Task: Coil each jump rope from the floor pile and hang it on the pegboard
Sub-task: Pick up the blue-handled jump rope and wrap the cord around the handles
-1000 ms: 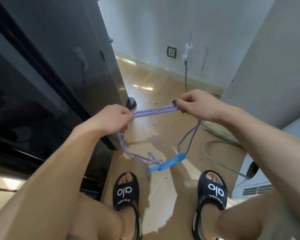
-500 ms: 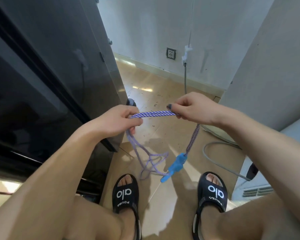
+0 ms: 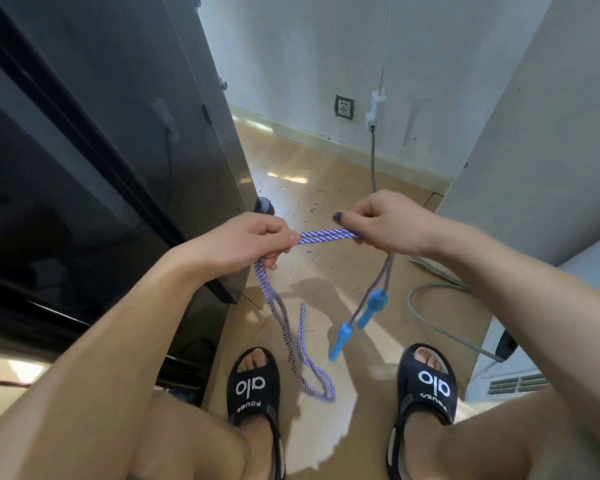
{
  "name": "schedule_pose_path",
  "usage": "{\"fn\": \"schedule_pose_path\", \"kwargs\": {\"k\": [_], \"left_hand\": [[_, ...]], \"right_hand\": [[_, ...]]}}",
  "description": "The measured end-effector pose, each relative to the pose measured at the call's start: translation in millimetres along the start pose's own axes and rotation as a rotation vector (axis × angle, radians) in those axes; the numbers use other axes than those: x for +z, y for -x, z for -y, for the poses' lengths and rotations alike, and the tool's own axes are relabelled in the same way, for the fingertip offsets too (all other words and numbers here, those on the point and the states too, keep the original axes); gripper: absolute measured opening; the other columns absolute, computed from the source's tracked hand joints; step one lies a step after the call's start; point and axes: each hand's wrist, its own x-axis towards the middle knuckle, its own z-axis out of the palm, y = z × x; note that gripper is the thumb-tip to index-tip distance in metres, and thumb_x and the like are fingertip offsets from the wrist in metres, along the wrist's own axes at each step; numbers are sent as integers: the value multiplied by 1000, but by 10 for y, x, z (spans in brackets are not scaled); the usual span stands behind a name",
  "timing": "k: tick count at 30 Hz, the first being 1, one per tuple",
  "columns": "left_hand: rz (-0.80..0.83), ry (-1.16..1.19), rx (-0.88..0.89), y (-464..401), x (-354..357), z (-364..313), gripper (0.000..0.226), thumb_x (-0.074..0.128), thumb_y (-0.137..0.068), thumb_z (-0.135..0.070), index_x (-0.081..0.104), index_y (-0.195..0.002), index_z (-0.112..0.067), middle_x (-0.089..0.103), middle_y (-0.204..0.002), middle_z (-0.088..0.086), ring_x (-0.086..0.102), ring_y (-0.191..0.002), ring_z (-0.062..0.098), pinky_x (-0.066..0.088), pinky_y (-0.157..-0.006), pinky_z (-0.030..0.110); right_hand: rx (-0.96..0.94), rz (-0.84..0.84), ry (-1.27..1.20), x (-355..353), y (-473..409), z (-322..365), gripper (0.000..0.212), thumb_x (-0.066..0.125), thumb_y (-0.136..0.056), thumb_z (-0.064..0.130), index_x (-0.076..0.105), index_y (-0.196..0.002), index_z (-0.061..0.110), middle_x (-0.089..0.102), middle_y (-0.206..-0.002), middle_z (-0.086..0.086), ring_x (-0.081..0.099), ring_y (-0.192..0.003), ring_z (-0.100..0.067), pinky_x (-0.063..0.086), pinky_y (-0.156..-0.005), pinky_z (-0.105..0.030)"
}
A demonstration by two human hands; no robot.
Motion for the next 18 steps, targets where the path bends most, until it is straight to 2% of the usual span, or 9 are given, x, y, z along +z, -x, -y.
{"fn": "schedule_pose_path", "kwargs": {"k": [2,5,8,10,12,13,16,18], "left_hand": [[-78,-70,-49,6,-104,152,39,59,-100,-40,58,-68,-17,57,-64,0,59,-66,16,54,-81,37],[-155,-142,-150,-25,-84,304,33,63,-97,-37,62,-75,-12,65,-64,-2,63,-66,13,54,-82,37],[-58,-32,-148,-63,136,161,16,62,-97,-38,67,-99,-22,76,-84,-5,72,-84,7,52,-88,32],[52,136,-117,-95,253,13,23,57,-101,-37,66,-108,-18,74,-87,1,72,-89,15,54,-92,33],[122,256,-65,-99,293,-64,28,50,-105,-32,63,-94,-10,57,-70,3,60,-74,22,56,-87,36],[114,297,-38,-97,273,-68,29,49,-106,-29,58,-85,-11,45,-65,1,50,-66,20,55,-80,35],[-40,331,-37,-113,81,54,27,55,-103,-29,51,-83,-10,30,-63,-1,30,-55,15,40,-58,28],[-190,256,-93,-101,-64,176,28,61,-94,-33,52,-79,-11,33,-60,0,31,-53,16,34,-56,31]], "right_hand": [[65,-40,5,-72,-4,-130,52,51,-96,46,57,-59,10,46,-45,6,42,-43,-15,39,-52,-25],[101,-89,-31,-72,-7,-164,51,51,-95,47,53,-59,11,48,-51,2,46,-46,-19,44,-53,-29],[51,-57,-146,85,1,39,49,49,-99,43,50,-58,15,48,-52,1,51,-48,-20,48,-52,-27],[10,-10,-221,191,-8,169,50,47,-100,43,49,-58,16,45,-49,5,49,-48,-19,48,-53,-28],[-6,3,-274,202,-20,199,50,47,-101,43,48,-59,16,43,-46,9,46,-46,-17,48,-53,-29],[4,-1,-285,167,-26,178,50,47,-101,43,48,-59,15,42,-44,11,45,-45,-16,48,-53,-29],[52,-24,-214,31,-26,26,51,47,-101,43,46,-59,15,44,-43,10,48,-45,-16,46,-57,-28],[95,-60,-154,-49,-11,-120,51,46,-100,44,42,-57,17,44,-45,8,48,-45,-16,40,-59,-29]]}}
